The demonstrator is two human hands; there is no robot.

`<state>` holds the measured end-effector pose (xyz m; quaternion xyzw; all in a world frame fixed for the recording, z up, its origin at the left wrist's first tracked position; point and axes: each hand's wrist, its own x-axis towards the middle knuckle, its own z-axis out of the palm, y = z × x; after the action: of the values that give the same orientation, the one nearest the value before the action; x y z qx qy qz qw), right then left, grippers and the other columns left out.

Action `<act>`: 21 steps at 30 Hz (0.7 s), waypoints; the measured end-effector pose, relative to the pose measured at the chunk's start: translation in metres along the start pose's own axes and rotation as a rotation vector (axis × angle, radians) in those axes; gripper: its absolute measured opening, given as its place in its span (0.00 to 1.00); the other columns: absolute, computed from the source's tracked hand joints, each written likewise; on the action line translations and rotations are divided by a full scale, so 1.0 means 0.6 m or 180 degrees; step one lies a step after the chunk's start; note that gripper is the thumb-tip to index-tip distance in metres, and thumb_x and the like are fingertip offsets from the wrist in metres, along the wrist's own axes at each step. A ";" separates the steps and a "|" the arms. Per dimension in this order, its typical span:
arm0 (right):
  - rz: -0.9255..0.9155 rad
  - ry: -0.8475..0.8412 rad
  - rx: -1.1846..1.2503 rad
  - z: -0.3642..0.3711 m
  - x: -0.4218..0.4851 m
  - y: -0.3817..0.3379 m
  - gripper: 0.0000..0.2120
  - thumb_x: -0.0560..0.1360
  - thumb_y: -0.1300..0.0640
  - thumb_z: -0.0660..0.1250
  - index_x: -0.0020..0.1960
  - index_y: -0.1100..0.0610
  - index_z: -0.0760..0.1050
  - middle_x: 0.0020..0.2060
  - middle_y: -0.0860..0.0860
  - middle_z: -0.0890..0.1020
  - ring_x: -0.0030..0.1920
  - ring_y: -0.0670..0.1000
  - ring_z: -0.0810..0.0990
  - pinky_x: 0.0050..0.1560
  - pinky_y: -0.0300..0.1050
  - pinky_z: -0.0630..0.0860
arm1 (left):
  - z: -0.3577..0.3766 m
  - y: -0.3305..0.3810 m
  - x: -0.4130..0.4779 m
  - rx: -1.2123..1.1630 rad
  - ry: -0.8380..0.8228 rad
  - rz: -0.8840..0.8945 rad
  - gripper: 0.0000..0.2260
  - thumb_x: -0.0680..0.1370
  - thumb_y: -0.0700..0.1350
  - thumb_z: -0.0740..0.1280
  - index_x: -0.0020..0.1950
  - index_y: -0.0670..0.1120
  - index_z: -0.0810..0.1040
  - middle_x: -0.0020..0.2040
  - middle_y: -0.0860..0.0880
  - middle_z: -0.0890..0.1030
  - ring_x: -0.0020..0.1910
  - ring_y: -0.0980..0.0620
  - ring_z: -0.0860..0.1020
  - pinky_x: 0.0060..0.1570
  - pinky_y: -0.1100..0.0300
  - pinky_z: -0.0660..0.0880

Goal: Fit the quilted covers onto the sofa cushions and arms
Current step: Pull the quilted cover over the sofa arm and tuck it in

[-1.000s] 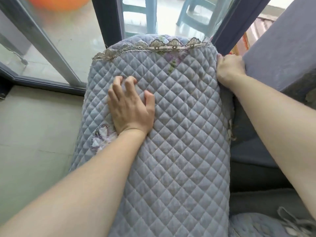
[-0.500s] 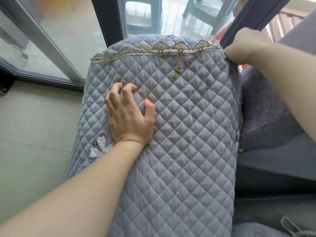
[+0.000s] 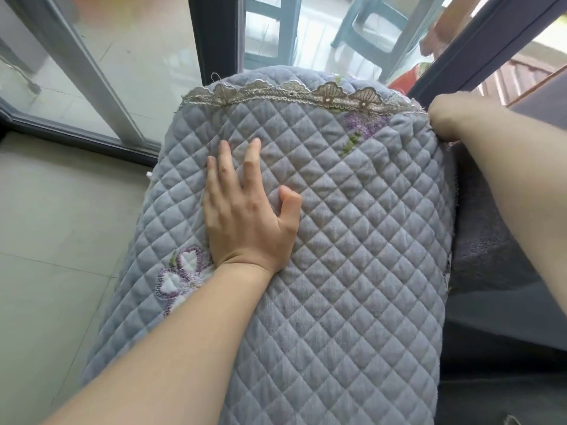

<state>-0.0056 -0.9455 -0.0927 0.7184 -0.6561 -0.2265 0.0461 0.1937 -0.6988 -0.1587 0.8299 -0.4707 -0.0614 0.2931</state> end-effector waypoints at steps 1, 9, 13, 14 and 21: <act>0.0012 0.0079 0.0068 -0.002 -0.005 -0.002 0.04 0.73 0.65 0.61 0.47 0.61 0.73 0.55 0.65 0.77 0.51 0.63 0.75 0.49 0.52 0.71 | 0.001 0.000 0.003 0.0014 -0.0008 -0.0010 0.31 0.73 0.57 0.54 0.76 0.51 0.60 0.76 0.41 0.59 0.74 0.39 0.60 0.69 0.43 0.60; 0.0112 0.0959 0.2843 0.069 -0.194 -0.085 0.33 0.80 0.39 0.48 0.77 0.57 0.51 0.77 0.55 0.54 0.76 0.52 0.51 0.75 0.48 0.45 | -0.007 0.003 0.003 0.0000 -0.0096 -0.0051 0.31 0.72 0.57 0.54 0.75 0.50 0.61 0.76 0.41 0.59 0.74 0.40 0.59 0.69 0.43 0.60; 0.0589 0.0783 0.3168 0.086 -0.177 -0.061 0.36 0.79 0.37 0.52 0.77 0.59 0.50 0.76 0.56 0.56 0.76 0.53 0.54 0.75 0.48 0.50 | -0.006 0.002 0.000 -0.0051 -0.0085 -0.0014 0.31 0.73 0.57 0.55 0.76 0.50 0.60 0.76 0.42 0.59 0.74 0.40 0.59 0.70 0.44 0.58; 0.0711 0.0639 0.3321 0.092 -0.183 -0.048 0.36 0.78 0.37 0.52 0.77 0.59 0.53 0.75 0.57 0.60 0.75 0.55 0.58 0.73 0.48 0.53 | -0.007 0.002 -0.001 -0.0072 -0.0075 -0.0014 0.31 0.73 0.56 0.55 0.76 0.50 0.60 0.77 0.42 0.59 0.75 0.41 0.58 0.70 0.44 0.58; 0.0642 0.0920 0.3749 0.191 -0.330 -0.053 0.32 0.81 0.43 0.50 0.78 0.58 0.46 0.77 0.53 0.53 0.76 0.49 0.52 0.71 0.38 0.48 | 0.000 0.004 -0.001 -0.0120 0.0022 -0.0012 0.30 0.73 0.57 0.55 0.75 0.50 0.61 0.76 0.42 0.59 0.74 0.41 0.59 0.70 0.45 0.58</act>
<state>-0.0277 -0.7238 -0.1544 0.5810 -0.7229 0.2792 -0.2490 0.1917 -0.6990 -0.1574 0.8254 -0.4669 -0.0680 0.3101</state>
